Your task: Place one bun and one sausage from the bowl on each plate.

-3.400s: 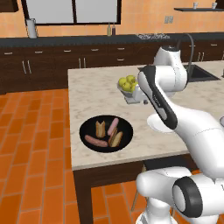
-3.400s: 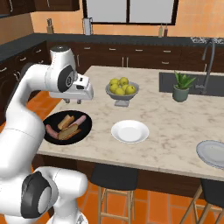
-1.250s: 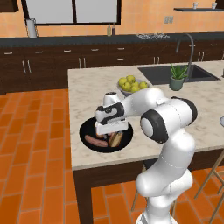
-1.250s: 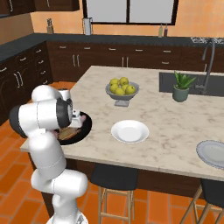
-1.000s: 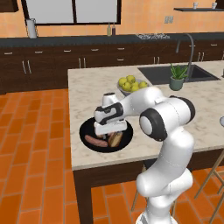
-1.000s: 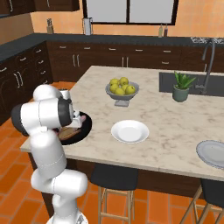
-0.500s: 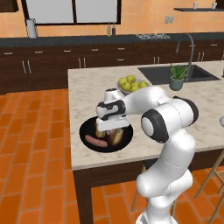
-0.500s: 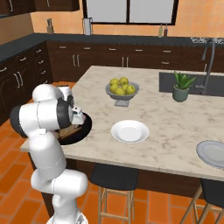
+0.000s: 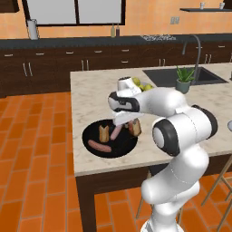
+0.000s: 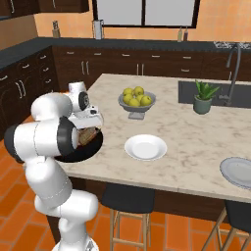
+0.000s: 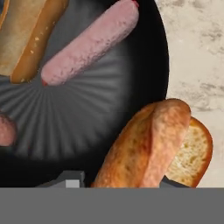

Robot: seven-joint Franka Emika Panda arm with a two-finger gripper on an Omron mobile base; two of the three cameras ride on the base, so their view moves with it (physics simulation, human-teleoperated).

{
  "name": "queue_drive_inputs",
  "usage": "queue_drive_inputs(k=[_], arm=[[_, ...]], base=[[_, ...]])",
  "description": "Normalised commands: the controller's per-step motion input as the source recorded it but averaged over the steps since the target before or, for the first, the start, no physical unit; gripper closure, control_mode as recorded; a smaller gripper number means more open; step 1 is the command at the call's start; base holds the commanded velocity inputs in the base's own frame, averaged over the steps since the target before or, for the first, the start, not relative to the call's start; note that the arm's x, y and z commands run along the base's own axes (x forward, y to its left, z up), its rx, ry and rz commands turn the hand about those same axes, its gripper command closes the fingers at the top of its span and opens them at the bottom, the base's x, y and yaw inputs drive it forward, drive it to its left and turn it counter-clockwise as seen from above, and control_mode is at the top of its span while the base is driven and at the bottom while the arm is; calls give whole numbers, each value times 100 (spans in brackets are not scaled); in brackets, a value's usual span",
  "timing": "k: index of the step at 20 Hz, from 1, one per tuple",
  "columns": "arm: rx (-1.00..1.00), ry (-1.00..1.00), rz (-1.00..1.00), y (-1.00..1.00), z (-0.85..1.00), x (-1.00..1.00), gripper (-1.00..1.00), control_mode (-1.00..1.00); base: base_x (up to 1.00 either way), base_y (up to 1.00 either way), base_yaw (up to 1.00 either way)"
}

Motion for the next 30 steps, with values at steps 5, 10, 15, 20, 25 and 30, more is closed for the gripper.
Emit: queue_drive_inputs(k=[5,10,15,20,25,30], arm=[[14,0,28,-100,0,18,100,-100],[16,-5,29,-100,0,9,100,-100],[12,-10,32,-100,0,61,100,-100],[18,6,17,-100,-21,84,100,-100],[4,6,7,-82,-33,62,100,-100],[-16,3,0,-40,-46,22,100,-100]], base=[[0,0,0],[0,0,0],[0,0,0],[0,0,0],[0,0,0],[0,0,0]])
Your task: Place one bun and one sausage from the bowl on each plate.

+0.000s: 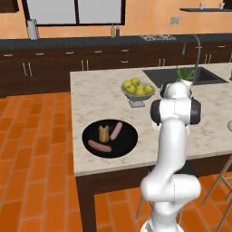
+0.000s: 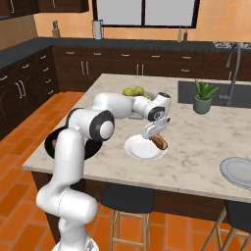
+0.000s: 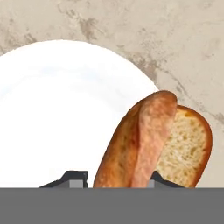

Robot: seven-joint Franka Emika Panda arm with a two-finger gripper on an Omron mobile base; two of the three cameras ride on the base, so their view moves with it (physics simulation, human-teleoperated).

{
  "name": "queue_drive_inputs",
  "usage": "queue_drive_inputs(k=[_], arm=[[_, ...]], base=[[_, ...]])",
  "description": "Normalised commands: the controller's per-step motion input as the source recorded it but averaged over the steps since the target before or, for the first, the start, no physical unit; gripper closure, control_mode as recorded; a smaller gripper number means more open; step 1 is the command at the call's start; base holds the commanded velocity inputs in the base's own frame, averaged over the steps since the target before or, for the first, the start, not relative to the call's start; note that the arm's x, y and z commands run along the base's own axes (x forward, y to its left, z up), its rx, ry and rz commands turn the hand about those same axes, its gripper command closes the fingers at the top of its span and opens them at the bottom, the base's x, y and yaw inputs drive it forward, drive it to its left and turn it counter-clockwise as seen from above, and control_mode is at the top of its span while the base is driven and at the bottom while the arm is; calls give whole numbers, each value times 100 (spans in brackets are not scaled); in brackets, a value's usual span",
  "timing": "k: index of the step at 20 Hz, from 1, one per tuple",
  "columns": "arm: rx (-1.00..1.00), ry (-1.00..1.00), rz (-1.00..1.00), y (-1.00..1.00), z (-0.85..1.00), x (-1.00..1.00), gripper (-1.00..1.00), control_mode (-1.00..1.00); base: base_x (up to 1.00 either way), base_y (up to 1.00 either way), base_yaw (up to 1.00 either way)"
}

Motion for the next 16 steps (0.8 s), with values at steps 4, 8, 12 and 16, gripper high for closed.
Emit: queue_drive_inputs(k=[4,8,12,16], arm=[[-6,0,2,0,-53,0,100,-100],[0,0,1,10,-10,-4,-100,-100],[0,-2,0,11,0,-24,-100,-100],[-2,-1,0,11,6,-36,-100,-100]], base=[[0,0,0],[0,0,0],[0,0,0],[0,0,0]])
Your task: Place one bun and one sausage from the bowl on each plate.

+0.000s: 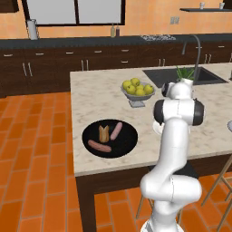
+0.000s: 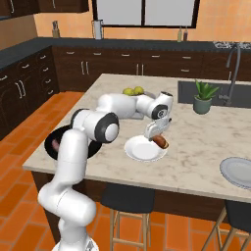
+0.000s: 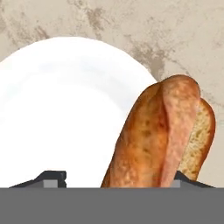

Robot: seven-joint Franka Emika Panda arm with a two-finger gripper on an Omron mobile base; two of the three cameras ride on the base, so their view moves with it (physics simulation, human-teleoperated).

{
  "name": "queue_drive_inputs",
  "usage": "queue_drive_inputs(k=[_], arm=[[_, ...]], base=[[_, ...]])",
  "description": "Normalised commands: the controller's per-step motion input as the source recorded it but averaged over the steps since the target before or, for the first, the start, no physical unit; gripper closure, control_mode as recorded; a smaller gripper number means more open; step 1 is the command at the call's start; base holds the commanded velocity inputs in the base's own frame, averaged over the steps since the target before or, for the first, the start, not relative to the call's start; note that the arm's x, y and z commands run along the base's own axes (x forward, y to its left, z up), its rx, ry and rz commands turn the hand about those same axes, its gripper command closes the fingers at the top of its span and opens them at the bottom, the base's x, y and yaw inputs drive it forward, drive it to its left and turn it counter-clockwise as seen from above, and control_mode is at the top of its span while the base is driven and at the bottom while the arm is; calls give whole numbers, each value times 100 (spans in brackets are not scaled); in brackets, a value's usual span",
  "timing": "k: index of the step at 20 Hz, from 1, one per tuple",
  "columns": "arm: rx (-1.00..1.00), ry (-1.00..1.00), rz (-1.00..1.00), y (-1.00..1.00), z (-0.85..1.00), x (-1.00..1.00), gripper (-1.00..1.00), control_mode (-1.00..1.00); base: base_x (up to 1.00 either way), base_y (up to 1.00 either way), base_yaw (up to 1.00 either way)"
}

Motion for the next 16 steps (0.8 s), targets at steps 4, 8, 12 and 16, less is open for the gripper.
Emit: queue_drive_inputs(k=[4,8,12,16], arm=[[-11,0,-1,24,30,-24,-100,-100],[-21,0,-1,34,62,-34,-100,-100],[-4,0,-2,46,81,-48,-100,-100],[6,0,-3,98,59,-39,-100,-100]], base=[[0,0,0],[0,0,0],[0,0,0],[0,0,0]])
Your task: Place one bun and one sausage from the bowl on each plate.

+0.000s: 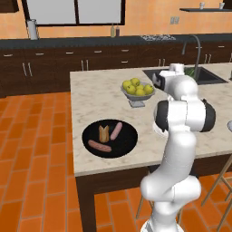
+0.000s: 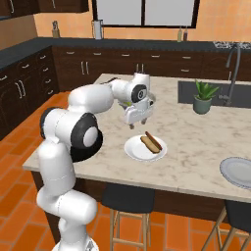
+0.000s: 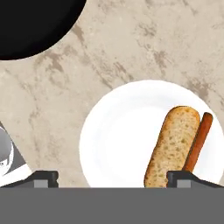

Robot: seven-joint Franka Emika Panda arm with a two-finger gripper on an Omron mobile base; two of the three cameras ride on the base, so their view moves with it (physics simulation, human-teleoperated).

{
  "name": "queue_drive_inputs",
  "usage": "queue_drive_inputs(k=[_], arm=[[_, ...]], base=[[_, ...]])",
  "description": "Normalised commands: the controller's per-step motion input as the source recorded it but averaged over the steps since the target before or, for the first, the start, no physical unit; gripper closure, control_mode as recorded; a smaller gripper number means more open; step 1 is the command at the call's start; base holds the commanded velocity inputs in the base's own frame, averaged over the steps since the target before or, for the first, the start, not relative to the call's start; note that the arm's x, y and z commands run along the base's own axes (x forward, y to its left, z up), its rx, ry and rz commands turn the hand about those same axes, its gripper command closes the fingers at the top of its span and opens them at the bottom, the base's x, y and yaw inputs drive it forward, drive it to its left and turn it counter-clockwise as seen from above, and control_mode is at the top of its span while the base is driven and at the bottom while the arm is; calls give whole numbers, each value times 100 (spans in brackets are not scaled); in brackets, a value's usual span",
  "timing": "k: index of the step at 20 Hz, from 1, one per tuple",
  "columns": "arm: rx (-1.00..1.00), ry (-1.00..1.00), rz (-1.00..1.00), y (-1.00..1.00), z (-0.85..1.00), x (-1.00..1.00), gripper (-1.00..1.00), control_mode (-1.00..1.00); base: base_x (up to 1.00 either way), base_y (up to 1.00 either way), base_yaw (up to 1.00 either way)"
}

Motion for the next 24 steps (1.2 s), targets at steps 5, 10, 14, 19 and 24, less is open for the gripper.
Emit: queue_drive_inputs(k=[5,10,14,19,24], arm=[[20,0,-20,100,4,-37,-100,-100],[29,16,0,100,1,-13,-100,-100],[19,18,-4,100,6,-18,-100,-100],[-2,-5,-1,100,-11,-70,-100,-100],[-13,-2,-1,100,-39,-15,-100,-100]], base=[[0,0,0],[0,0,0],[0,0,0],[0,0,0],[0,0,0]])
